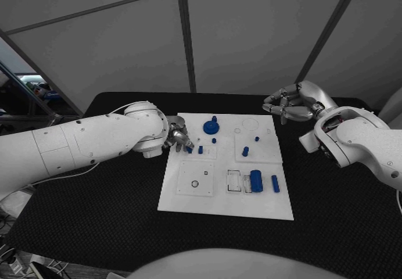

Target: Assemble the parts on the task board

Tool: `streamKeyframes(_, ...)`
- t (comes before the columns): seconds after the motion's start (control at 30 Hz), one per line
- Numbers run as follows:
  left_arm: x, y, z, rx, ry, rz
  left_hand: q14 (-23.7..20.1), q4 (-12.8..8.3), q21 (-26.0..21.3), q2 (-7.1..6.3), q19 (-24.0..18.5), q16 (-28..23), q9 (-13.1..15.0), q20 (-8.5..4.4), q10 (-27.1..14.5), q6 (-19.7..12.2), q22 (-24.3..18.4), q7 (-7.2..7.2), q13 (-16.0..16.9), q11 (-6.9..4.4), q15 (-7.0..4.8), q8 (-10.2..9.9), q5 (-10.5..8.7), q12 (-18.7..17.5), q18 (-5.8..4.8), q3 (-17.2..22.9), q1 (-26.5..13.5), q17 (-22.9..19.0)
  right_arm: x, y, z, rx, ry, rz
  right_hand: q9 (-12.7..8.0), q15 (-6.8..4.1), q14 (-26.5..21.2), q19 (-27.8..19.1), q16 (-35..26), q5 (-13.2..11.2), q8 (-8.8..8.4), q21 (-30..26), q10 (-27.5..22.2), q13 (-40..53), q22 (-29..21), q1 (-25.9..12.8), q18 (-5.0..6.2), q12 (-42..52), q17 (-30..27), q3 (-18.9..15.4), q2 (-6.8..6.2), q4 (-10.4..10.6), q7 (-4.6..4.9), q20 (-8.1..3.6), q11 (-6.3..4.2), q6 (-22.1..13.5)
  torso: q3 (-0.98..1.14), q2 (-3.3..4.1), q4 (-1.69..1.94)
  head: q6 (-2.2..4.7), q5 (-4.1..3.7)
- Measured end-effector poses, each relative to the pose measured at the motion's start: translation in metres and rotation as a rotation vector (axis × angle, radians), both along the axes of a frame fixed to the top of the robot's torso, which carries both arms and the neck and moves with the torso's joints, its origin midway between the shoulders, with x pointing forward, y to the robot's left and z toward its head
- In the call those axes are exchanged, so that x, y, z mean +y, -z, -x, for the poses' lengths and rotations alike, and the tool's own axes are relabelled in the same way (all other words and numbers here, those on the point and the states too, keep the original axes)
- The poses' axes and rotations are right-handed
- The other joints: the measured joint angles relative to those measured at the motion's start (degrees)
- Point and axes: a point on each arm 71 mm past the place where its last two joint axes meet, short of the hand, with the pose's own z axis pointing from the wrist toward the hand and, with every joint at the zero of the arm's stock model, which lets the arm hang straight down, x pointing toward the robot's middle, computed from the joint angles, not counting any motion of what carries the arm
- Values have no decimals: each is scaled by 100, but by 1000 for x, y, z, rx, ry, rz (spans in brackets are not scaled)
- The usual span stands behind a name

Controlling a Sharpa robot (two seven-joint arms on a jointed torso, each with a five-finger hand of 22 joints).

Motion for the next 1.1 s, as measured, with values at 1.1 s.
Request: streamKeyframes(1.1,-2,1,-2,5,21,-31,9,-52,0,-27,-1,0,-18,0,1,7,12,9,9,-1,9,23,22,-1,-1,85,-27,-1,0,0,0,3,-3,2,3,0,0,0,0,43,24,0,0,-6,-5,0,0,0,6,0,0,0,0,0,0,0,2,3,-2,-50,-14)
